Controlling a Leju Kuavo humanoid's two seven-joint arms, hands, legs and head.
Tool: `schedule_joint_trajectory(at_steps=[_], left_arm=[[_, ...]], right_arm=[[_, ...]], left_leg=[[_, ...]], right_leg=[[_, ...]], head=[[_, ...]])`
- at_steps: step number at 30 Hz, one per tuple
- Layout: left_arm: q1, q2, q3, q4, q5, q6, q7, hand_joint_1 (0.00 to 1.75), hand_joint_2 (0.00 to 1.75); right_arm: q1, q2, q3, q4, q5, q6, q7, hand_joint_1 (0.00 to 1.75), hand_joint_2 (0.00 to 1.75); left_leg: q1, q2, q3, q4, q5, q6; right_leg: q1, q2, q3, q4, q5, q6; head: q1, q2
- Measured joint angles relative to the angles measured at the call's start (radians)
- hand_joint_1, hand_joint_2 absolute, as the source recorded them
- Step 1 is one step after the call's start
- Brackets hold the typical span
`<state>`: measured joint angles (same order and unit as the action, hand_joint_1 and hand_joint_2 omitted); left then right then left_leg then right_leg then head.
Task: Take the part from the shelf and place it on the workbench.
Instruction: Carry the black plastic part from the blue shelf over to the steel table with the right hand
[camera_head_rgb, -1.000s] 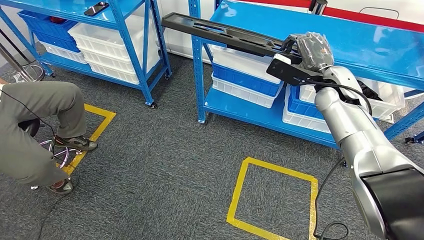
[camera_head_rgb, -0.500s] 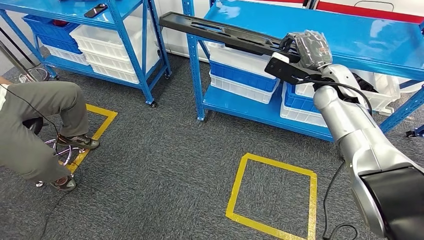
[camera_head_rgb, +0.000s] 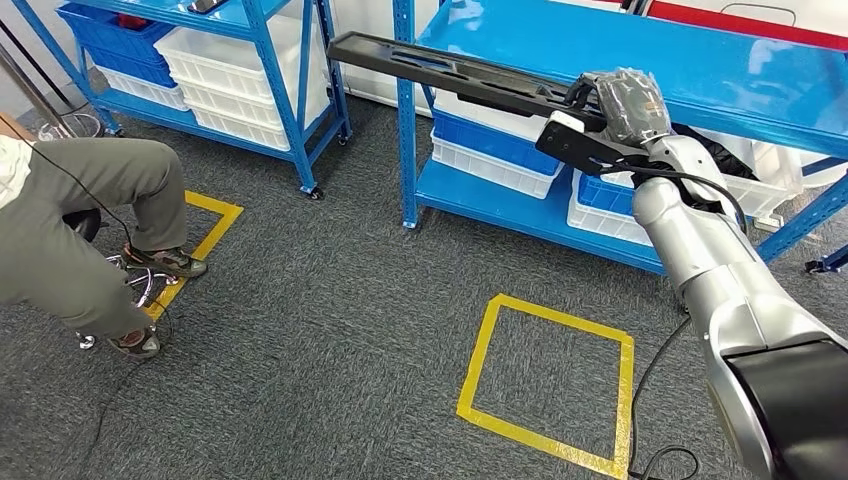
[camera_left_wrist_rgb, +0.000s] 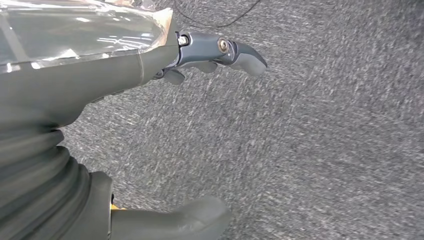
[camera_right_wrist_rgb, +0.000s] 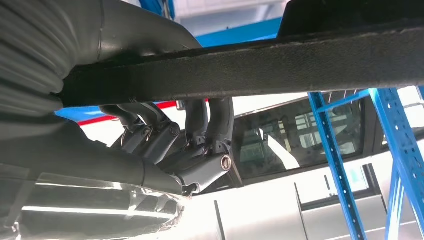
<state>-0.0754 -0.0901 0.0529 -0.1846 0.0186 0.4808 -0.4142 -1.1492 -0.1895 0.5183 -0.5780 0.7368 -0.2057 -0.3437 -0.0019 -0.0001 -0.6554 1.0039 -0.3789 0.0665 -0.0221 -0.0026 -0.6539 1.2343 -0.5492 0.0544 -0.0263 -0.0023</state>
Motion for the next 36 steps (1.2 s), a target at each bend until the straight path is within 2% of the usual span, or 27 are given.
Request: schedule_joint_trajectory(at_steps=[1,3,5,7,8,10,11,12,13,14,15,16,18,19,20,22,23,25,27,28,29,30,32,33,34,35,36], left_arm=[[0.000,0.000,0.000,0.000,-0.001,0.000,0.001,0.00,1.75],[-0.002,0.000,0.000,0.000,-0.001,0.000,0.003,0.00,1.75],[-0.002,0.000,0.000,0.000,-0.001,0.001,0.004,0.00,1.75],[0.000,0.002,0.000,0.000,0.000,0.002,0.005,0.00,1.75],[0.002,0.002,0.000,0.000,0.000,0.003,0.005,0.00,1.75],[0.004,0.003,0.000,0.000,0.001,0.003,0.004,0.00,1.75],[0.004,0.002,0.000,0.000,0.001,0.003,0.003,0.00,1.75],[0.004,0.002,0.000,0.000,0.001,0.003,0.003,0.00,1.75],[0.004,0.002,0.000,0.000,0.001,0.003,0.003,0.00,1.75],[0.004,0.002,0.000,0.000,0.001,0.003,0.003,0.00,1.75],[0.004,0.002,0.000,0.000,0.001,0.003,0.003,0.00,1.75],[0.003,0.002,0.001,0.000,0.001,0.004,0.003,0.00,1.75],[0.002,0.002,0.001,0.000,0.001,0.004,0.002,0.00,1.75],[0.001,0.002,0.001,0.000,0.001,0.004,0.002,0.00,1.75],[0.000,0.002,0.001,0.000,0.001,0.005,0.001,0.00,1.75],[0.002,0.002,0.001,0.000,0.001,0.005,0.000,0.00,1.75],[0.002,0.002,0.001,0.000,0.001,0.006,0.000,0.00,1.75],[0.003,0.002,0.002,0.000,0.001,0.006,-0.002,0.00,1.75],[0.003,0.003,0.002,0.000,0.001,0.005,-0.002,0.00,1.75],[0.003,0.003,0.003,0.000,0.001,0.005,-0.002,0.00,1.75],[0.004,0.004,0.003,0.000,0.001,0.005,-0.002,0.00,1.75],[0.004,0.004,0.004,0.000,0.001,0.005,-0.002,0.00,1.75],[0.005,0.004,0.005,0.000,0.001,0.005,-0.003,0.00,1.75],[0.005,0.005,0.006,0.000,0.001,0.005,-0.003,0.00,1.75],[0.005,0.006,0.006,0.000,0.001,0.005,-0.004,0.00,1.75],[0.006,0.007,0.006,0.000,0.001,0.005,-0.005,0.00,1.75],[0.007,0.008,0.007,0.000,0.002,0.005,-0.005,0.00,1.75]], right_arm=[[0.000,0.000,0.000,0.000,0.000,0.000,0.000,1.75,1.75],[0.000,0.000,-0.003,-0.001,0.001,-0.001,0.000,1.75,1.75],[0.002,0.000,-0.005,-0.002,0.003,-0.001,0.000,1.75,1.75],[0.003,0.003,-0.006,-0.003,0.006,-0.001,0.001,1.75,1.75],[0.002,0.006,-0.005,-0.003,0.007,-0.001,0.002,1.75,1.75],[-0.002,0.013,-0.005,-0.004,0.012,-0.001,0.004,1.75,1.75],[-0.003,0.016,-0.005,-0.004,0.014,-0.001,0.005,1.75,1.75],[-0.003,0.018,-0.005,-0.004,0.016,-0.001,0.006,1.75,1.75],[-0.003,0.019,-0.005,-0.004,0.016,0.000,0.007,1.75,1.75],[-0.003,0.020,-0.005,-0.004,0.017,0.000,0.007,1.75,1.75],[-0.004,0.020,-0.005,-0.004,0.018,0.000,0.008,1.75,1.75],[-0.004,0.019,-0.006,-0.005,0.018,0.000,0.008,1.75,1.75],[-0.008,0.017,-0.008,-0.008,0.019,0.000,0.009,1.75,1.75],[-0.010,0.016,-0.010,-0.009,0.020,0.000,0.010,1.75,1.75],[-0.011,0.015,-0.011,-0.010,0.021,0.000,0.010,1.75,1.75],[-0.009,0.011,-0.014,-0.011,0.024,0.000,0.010,1.75,1.75],[-0.006,0.008,-0.014,-0.011,0.026,0.000,0.011,1.75,1.75],[-0.005,0.002,-0.016,-0.011,0.029,0.001,0.012,1.75,1.75],[-0.005,-0.002,-0.017,-0.012,0.032,0.004,0.014,1.75,1.75],[-0.005,-0.005,-0.017,-0.012,0.033,0.007,0.016,1.75,1.75],[-0.005,-0.007,-0.018,-0.012,0.035,0.009,0.019,1.75,1.75],[-0.005,-0.008,-0.018,-0.012,0.036,0.011,0.020,1.75,1.75],[-0.007,-0.008,-0.019,-0.013,0.040,0.010,0.023,1.75,1.75],[-0.008,-0.008,-0.019,-0.016,0.043,0.009,0.023,1.75,1.75],[-0.009,-0.007,-0.020,-0.019,0.047,0.007,0.024,1.75,1.75],[-0.009,-0.007,-0.020,-0.022,0.051,0.004,0.025,1.75,1.75],[-0.008,-0.006,-0.020,-0.023,0.055,0.002,0.027,1.75,1.75]], left_leg=[[0.001,0.000,-0.011,0.004,0.007,-0.005],[-0.001,-0.001,-0.031,0.014,0.020,-0.016],[-0.005,-0.003,-0.040,0.019,0.034,-0.025],[-0.003,-0.005,-0.047,0.023,0.035,-0.034],[-0.001,-0.005,-0.055,0.038,0.013,-0.040],[0.006,-0.004,-0.082,0.128,-0.082,-0.054],[0.009,-0.004,-0.097,0.195,-0.132,-0.060],[0.013,-0.004,-0.107,0.258,-0.164,-0.065],[0.016,-0.003,-0.107,0.300,-0.172,-0.069],[0.019,-0.003,-0.093,0.313,-0.161,-0.071],[0.022,-0.003,-0.062,0.291,-0.137,-0.071],[0.024,-0.003,-0.014,0.240,-0.117,-0.069],[0.021,-0.004,0.089,0.104,-0.115,-0.062],[0.017,-0.005,0.119,0.055,-0.124,-0.057],[0.012,-0.005,0.131,0.028,-0.130,-0.051],[0.006,-0.003,0.124,0.011,-0.114,-0.036],[0.005,-0.001,0.118,0.004,-0.100,-0.027],[0.006,0.003,0.096,-0.007,-0.069,-0.011],[0.003,0.002,0.064,-0.008,-0.042,-0.002],[0.002,0.002,0.049,-0.007,-0.030,-0.002],[0.001,0.002,0.033,-0.006,-0.018,-0.003],[0.001,0.002,0.018,-0.005,-0.007,-0.006],[0.001,0.002,-0.011,0.001,0.014,-0.013],[-0.001,0.002,-0.023,0.006,0.023,-0.019],[-0.003,0.002,-0.032,0.010,0.033,-0.024],[-0.004,0.002,-0.038,0.012,0.042,-0.030],[-0.005,0.002,-0.042,0.012,0.052,-0.035]], right_leg=[[-0.002,0.000,0.047,-0.068,0.014,0.007],[0.002,0.002,0.120,-0.181,0.028,0.008],[0.010,0.005,0.134,-0.210,0.029,-0.003],[0.001,0.003,0.120,-0.209,0.043,-0.021],[-0.003,0.001,0.113,-0.209,0.053,-0.032],[-0.006,-0.001,0.095,-0.210,0.074,-0.051],[-0.005,-0.001,0.084,-0.210,0.083,-0.056],[-0.004,-0.001,0.072,-0.209,0.093,-0.057],[-0.003,-0.002,0.060,-0.209,0.102,-0.055],[-0.003,-0.002,0.048,-0.208,0.112,-0.053],[-0.003,-0.002,0.038,-0.208,0.120,-0.049],[-0.003,-0.002,0.030,-0.208,0.128,-0.045],[-0.002,-0.003,0.016,-0.208,0.144,-0.033],[-0.002,-0.004,0.011,-0.209,0.153,-0.027],[-0.003,-0.006,0.007,-0.213,0.163,-0.018],[-0.005,-0.007,0.001,-0.219,0.177,-0.002],[-0.004,-0.006,-0.008,-0.211,0.166,0.000],[-0.002,-0.004,-0.042,-0.131,0.092,-0.016],[0.000,-0.002,-0.076,0.005,0.011,-0.027],[0.001,-0.001,-0.081,0.054,-0.003,-0.024],[0.001,0.000,-0.073,0.076,0.001,-0.016],[0.001,0.000,-0.047,0.061,0.018,-0.006],[0.001,0.000,0.050,-0.055,0.045,0.005],[0.004,0.001,0.100,-0.127,0.041,0.002],[0.007,0.002,0.134,-0.181,0.032,-0.003],[0.010,0.003,0.151,-0.211,0.023,-0.010],[0.012,0.003,0.147,-0.221,0.023,-0.017]], head=[[0.000,0.000],[0.000,0.000],[0.000,0.000],[0.000,0.000],[-0.002,0.000],[-0.004,0.000],[-0.005,0.000],[-0.005,0.000],[-0.005,0.000],[-0.005,0.000],[-0.005,0.000],[-0.005,0.000],[-0.004,0.000],[-0.004,0.000],[-0.004,0.000],[-0.004,0.000],[-0.004,0.000],[-0.003,0.000],[0.000,0.000],[0.000,0.000],[0.000,0.000],[0.001,0.000],[0.001,0.000],[0.001,0.000],[0.000,0.000],[-0.001,0.000],[-0.002,0.000]])
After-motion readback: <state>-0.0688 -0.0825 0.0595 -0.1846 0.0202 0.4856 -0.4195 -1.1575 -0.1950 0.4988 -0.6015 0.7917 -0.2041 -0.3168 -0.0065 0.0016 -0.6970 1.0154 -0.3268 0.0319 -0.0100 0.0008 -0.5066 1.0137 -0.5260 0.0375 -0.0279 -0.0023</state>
